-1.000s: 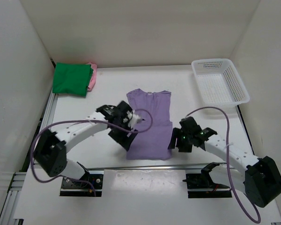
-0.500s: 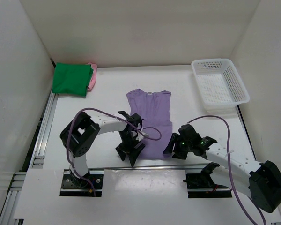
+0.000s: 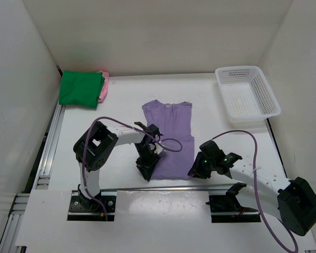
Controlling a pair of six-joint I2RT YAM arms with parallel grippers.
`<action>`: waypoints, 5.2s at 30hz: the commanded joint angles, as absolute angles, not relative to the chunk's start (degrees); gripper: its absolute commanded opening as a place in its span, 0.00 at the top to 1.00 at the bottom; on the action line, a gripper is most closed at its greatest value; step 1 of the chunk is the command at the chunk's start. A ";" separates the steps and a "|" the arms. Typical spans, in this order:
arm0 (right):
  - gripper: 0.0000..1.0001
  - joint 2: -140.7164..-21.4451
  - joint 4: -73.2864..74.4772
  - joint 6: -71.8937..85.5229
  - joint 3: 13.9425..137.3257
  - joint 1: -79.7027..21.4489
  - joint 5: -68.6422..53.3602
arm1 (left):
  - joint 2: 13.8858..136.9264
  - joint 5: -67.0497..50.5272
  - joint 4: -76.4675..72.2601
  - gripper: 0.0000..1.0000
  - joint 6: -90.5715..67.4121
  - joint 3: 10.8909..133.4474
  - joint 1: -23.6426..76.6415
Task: Fold and stack the t-shirts
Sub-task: Grab one side of the 2/3 rectangular tshirt with both arms, then fold the long partially folded tshirt into a neat square
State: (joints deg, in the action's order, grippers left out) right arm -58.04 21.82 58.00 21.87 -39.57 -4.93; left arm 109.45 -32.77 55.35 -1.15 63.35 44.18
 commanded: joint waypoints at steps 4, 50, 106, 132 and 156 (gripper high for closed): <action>0.69 -58.27 23.55 56.96 24.17 -39.90 -4.92 | 109.34 -29.10 51.42 0.90 0.00 64.69 43.95; 1.00 -103.79 45.35 29.62 92.62 -12.22 -26.36 | 118.65 -2.29 68.47 0.90 0.00 120.75 25.76; 0.45 -138.69 26.63 30.58 119.27 -12.83 -19.68 | 144.76 -26.19 43.42 0.78 0.00 131.13 15.47; 1.00 -121.38 27.51 33.40 106.18 -15.38 -15.29 | 128.59 -7.91 43.42 0.82 0.00 123.05 18.98; 0.91 -128.94 29.36 39.72 110.75 -13.80 7.37 | 142.63 -9.14 39.20 0.66 0.00 136.66 20.83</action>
